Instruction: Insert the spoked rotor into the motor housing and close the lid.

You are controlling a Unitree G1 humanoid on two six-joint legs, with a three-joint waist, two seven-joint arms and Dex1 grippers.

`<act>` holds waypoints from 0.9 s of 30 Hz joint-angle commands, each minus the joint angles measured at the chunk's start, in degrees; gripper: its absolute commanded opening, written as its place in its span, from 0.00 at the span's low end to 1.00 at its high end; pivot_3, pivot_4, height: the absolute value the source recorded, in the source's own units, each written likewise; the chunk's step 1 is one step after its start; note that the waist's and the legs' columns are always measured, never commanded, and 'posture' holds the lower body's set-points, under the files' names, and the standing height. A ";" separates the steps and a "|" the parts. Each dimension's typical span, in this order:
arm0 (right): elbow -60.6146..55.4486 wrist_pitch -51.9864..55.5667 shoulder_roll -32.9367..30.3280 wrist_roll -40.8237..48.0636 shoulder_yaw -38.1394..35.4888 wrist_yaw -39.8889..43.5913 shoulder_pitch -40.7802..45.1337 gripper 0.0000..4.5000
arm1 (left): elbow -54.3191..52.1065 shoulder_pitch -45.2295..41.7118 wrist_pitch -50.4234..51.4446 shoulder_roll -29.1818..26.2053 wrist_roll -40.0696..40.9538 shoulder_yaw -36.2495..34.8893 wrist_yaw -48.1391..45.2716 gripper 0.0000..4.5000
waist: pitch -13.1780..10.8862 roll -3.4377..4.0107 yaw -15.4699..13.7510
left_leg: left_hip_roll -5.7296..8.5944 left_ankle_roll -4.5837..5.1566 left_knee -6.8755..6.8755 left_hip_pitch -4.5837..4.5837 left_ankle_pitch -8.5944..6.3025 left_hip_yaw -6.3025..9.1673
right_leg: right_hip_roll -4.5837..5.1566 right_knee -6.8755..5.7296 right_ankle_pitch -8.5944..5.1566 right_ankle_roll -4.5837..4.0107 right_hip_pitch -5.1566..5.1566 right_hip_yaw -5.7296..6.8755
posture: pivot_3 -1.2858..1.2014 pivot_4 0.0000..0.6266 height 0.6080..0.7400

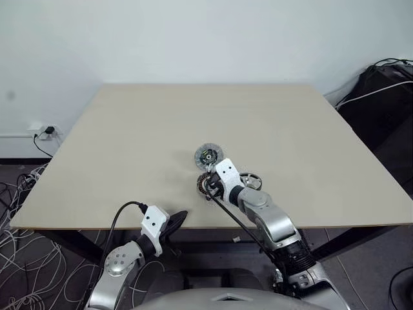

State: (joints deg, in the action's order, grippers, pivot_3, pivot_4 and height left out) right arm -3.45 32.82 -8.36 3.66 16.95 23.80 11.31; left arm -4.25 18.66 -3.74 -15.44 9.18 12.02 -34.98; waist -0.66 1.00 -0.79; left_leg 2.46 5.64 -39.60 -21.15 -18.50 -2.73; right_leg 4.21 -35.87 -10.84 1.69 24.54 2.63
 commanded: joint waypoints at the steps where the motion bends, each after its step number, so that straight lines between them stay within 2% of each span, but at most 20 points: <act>1: -3.02 -1.34 -0.17 1.00 -0.89 0.64 -0.09 0.00 | -2.40 -0.71 0.02 0.09 0.63 0.23 -0.15 0.00 | 0.00 -0.01 -0.02 | 0.00 0.00 0.00 0.00 0.00 0.00 | 0.00 0.00 0.00 0.00 0.00 0.00 | 0.52 0.00 1.00; 6: 0.99 -3.95 -0.21 -3.67 -1.54 -5.27 1.50 0.00 | -2.36 -0.92 0.34 0.04 0.67 0.31 -0.35 0.00 | 0.00 0.00 -0.03 | 0.00 -0.01 0.00 0.00 0.00 0.00 | 0.01 -0.01 0.00 0.00 0.00 0.01 | 0.52 0.00 1.00; 11: 4.96 -5.97 -0.83 -6.61 -0.95 -7.56 3.02 0.00 | -2.38 -0.86 0.49 0.10 0.63 0.39 -0.31 0.00 | -0.01 0.00 -0.01 | 0.00 -0.01 0.01 0.00 0.01 0.00 | 0.00 -0.01 0.00 -0.01 0.01 0.01 | 0.52 0.00 1.00; 20: 9.52 -7.60 -1.00 -8.76 -0.43 -7.66 3.86 0.00 | -2.55 -0.47 0.54 0.17 0.63 0.32 0.01 0.00 | -0.02 0.02 0.03 | 0.00 -0.02 0.04 0.00 0.01 0.00 | 0.00 -0.01 -0.02 -0.04 0.01 0.01 | 0.52 0.00 1.00; 27: 5.64 -7.34 -0.16 -7.20 0.21 -4.79 2.00 0.00 | -2.59 -0.31 0.66 0.04 0.73 0.20 -0.05 0.00 | -0.03 0.03 -0.01 | 0.00 -0.01 0.04 0.00 0.01 0.00 | 0.00 0.00 -0.02 -0.04 0.01 0.01 | 0.52 0.00 1.00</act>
State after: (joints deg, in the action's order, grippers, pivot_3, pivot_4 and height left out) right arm 5.66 26.46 -8.72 -4.25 17.14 18.05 13.04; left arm -4.25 18.78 -2.82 -15.44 9.19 12.26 -35.01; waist -0.69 1.03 -0.80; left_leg 2.47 5.63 -39.56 -21.15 -18.50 -2.72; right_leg 4.21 -35.87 -10.86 1.65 24.55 2.64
